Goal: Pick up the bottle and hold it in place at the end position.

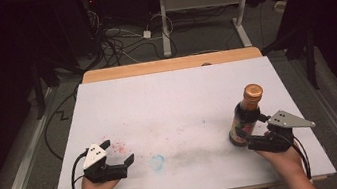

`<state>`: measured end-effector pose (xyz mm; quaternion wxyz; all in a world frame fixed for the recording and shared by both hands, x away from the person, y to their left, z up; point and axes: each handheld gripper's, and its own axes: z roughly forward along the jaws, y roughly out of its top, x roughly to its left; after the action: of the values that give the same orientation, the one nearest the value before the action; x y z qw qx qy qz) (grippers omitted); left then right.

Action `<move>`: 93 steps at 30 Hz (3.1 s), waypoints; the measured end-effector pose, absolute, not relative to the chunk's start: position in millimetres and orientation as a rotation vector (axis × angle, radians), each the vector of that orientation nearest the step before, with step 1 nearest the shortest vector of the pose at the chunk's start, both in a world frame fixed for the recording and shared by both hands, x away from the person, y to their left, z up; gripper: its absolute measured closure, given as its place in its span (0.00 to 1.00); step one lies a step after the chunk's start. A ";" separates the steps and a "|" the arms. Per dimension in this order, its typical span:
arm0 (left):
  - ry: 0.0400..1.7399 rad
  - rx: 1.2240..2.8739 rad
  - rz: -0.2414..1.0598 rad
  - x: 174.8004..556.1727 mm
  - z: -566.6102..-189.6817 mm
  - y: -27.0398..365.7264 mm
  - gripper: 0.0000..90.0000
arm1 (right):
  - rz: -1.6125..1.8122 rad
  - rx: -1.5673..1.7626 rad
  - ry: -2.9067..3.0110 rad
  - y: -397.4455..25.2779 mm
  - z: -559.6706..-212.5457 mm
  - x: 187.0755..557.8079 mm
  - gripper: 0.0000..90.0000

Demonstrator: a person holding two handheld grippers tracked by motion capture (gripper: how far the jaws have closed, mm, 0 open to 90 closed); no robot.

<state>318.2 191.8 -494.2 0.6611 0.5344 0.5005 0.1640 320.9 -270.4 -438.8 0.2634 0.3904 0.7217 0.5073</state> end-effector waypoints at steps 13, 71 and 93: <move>1.134 1.210 0.368 318.4 -494.3 191.4 0.00 | 1.376 1.040 1.973 -264.8 -439.7 332.1 0.30; 1.126 1.198 0.346 317.6 -493.3 193.1 0.00 | 1.456 0.928 2.046 -166.1 -422.5 382.2 0.36; 1.119 1.191 0.334 317.2 -492.9 193.9 0.00 | 1.435 0.859 2.126 -107.8 -430.9 415.7 0.35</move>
<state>317.2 193.9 -492.9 0.6721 0.5287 0.4968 0.1481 415.7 -107.8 -430.9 0.2168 0.3100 0.7673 0.5179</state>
